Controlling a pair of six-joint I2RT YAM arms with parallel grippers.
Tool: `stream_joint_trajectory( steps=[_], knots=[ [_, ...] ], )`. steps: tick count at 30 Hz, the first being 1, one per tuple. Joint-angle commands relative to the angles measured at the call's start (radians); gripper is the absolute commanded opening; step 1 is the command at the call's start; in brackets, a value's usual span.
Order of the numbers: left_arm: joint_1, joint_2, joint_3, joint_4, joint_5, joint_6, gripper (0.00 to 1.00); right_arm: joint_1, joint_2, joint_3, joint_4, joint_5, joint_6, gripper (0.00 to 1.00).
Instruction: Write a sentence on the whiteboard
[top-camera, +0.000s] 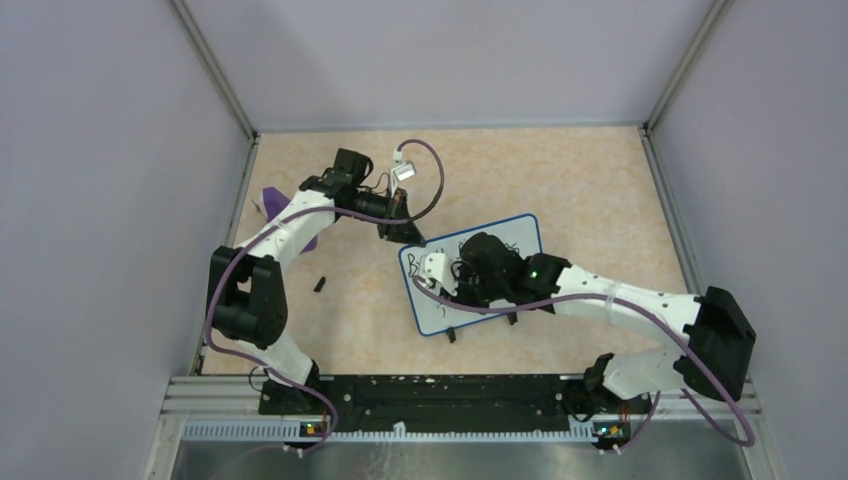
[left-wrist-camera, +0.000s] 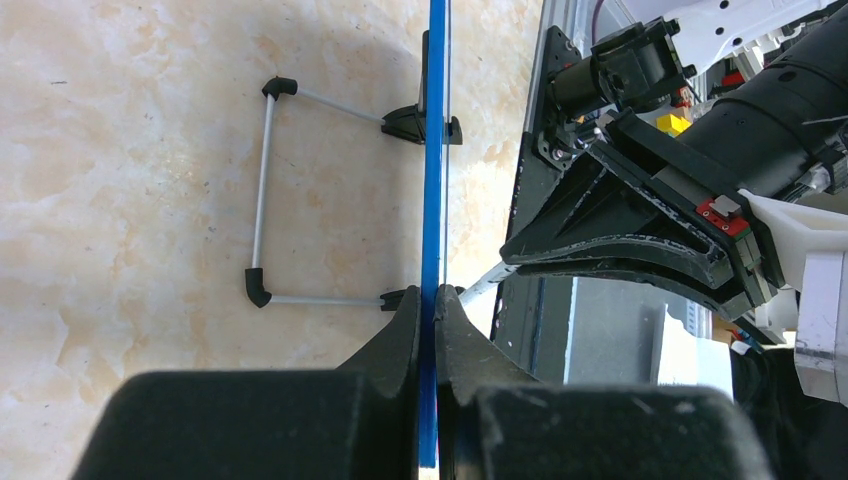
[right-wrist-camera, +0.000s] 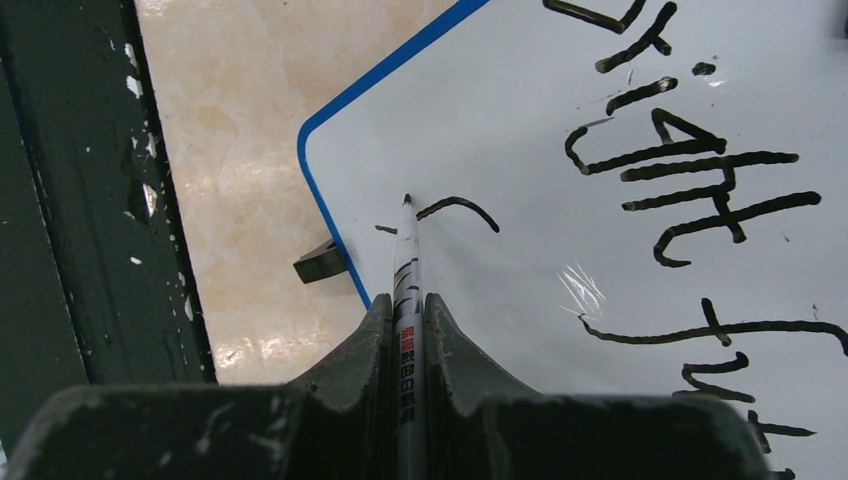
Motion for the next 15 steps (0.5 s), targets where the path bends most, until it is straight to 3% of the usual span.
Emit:
stream_joint_trajectory(
  steps=[1, 15],
  knots=[
    [0.006, 0.022, 0.003, -0.041, -0.065, 0.024, 0.00, 0.012, 0.019, 0.050, 0.040, 0.045, 0.007, 0.00],
    [0.012, 0.021, 0.005, -0.044, -0.066, 0.026, 0.00, -0.031, -0.068, -0.004, -0.029, 0.110, 0.000, 0.00]
  ],
)
